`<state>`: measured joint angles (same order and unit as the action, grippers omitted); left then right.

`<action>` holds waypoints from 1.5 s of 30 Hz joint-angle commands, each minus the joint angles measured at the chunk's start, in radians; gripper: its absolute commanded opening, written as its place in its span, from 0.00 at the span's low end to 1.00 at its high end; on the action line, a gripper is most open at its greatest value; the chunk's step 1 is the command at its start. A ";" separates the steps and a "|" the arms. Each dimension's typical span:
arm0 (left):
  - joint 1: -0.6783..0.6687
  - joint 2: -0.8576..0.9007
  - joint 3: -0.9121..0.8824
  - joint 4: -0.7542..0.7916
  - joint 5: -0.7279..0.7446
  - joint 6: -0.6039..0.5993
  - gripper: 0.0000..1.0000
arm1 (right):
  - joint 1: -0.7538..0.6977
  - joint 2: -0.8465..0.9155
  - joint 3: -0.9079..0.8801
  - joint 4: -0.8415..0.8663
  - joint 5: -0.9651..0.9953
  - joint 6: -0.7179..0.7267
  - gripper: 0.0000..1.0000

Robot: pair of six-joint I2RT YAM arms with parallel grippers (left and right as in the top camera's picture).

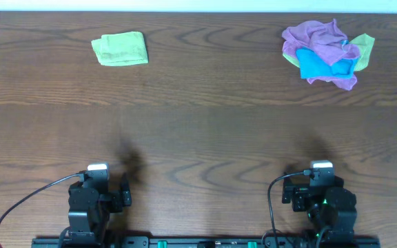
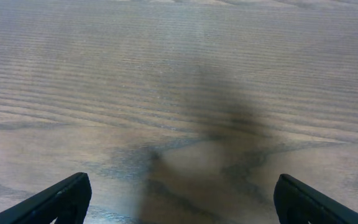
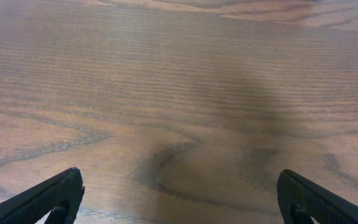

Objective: Fold the cloth

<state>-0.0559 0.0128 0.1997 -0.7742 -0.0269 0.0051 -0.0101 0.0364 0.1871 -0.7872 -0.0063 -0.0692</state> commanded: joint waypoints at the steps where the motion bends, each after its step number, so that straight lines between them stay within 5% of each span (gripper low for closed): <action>1: 0.003 -0.009 -0.026 -0.014 -0.009 0.018 0.95 | -0.009 -0.010 -0.013 0.002 0.009 0.013 0.99; 9: 0.003 -0.009 -0.026 -0.014 -0.009 0.018 0.95 | -0.011 -0.008 -0.003 0.019 0.002 0.024 0.99; 13: 0.003 -0.009 -0.026 -0.014 -0.009 0.018 0.95 | -0.043 0.077 0.069 0.030 0.021 0.186 0.99; 36: 0.003 -0.009 -0.026 -0.014 -0.009 0.018 0.95 | -0.161 1.376 1.238 -0.077 0.000 0.172 0.99; 45: 0.003 -0.009 -0.026 -0.014 -0.009 0.018 0.95 | -0.174 1.637 1.420 0.052 -0.028 0.158 0.99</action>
<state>-0.0551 0.0109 0.1986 -0.7731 -0.0273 0.0051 -0.1722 1.6447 1.5780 -0.7639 -0.0193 0.1020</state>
